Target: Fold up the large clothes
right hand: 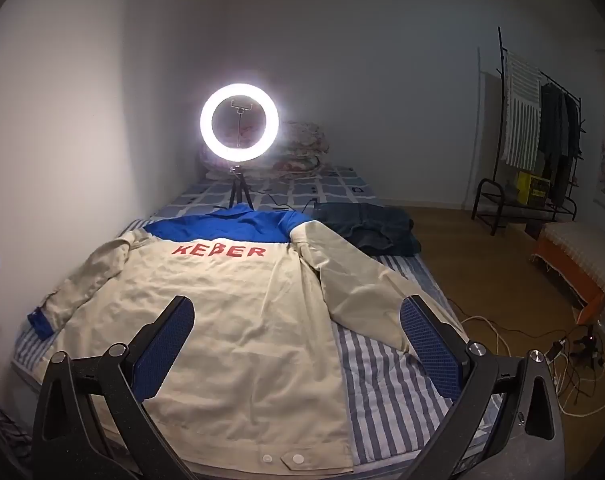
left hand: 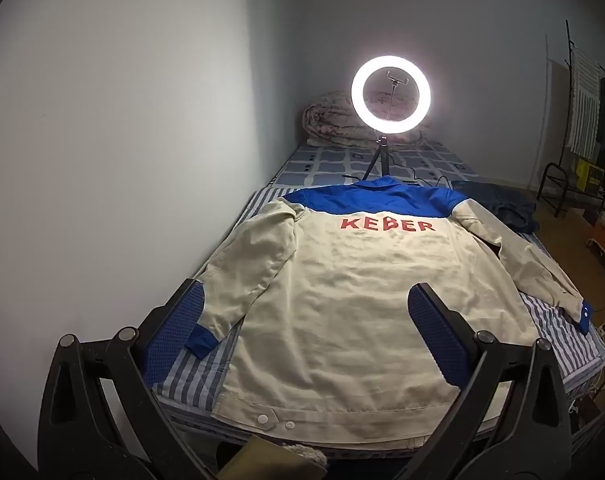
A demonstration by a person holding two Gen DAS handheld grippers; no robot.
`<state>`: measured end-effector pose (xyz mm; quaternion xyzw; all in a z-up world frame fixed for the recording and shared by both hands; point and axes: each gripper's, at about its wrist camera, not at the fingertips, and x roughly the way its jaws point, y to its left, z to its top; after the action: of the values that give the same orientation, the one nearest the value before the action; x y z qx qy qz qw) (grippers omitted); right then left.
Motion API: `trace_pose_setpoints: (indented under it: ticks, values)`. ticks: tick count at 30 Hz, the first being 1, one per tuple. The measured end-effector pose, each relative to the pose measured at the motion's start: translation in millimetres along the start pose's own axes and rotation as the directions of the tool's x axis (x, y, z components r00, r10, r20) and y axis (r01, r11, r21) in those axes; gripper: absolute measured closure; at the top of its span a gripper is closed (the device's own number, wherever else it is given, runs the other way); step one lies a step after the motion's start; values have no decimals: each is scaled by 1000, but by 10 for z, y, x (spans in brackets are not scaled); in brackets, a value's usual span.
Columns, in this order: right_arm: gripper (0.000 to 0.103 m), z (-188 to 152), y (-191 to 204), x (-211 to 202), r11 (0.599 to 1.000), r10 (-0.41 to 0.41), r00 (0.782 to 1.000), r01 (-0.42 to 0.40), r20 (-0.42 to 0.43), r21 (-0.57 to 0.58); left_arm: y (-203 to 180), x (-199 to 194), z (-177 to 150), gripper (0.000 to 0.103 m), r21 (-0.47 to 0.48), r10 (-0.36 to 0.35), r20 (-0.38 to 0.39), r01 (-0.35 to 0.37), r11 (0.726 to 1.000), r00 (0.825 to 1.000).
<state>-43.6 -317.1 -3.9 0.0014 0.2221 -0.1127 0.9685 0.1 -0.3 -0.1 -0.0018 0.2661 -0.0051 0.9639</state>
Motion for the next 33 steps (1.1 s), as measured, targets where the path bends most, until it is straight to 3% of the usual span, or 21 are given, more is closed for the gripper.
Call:
trace_pose_setpoints:
  ticks: [33]
  values:
    - [1,53,-48,-53,1000,2,1000,-2,10,12,-85,-84,81,0,26,12,39,-13,1000,999]
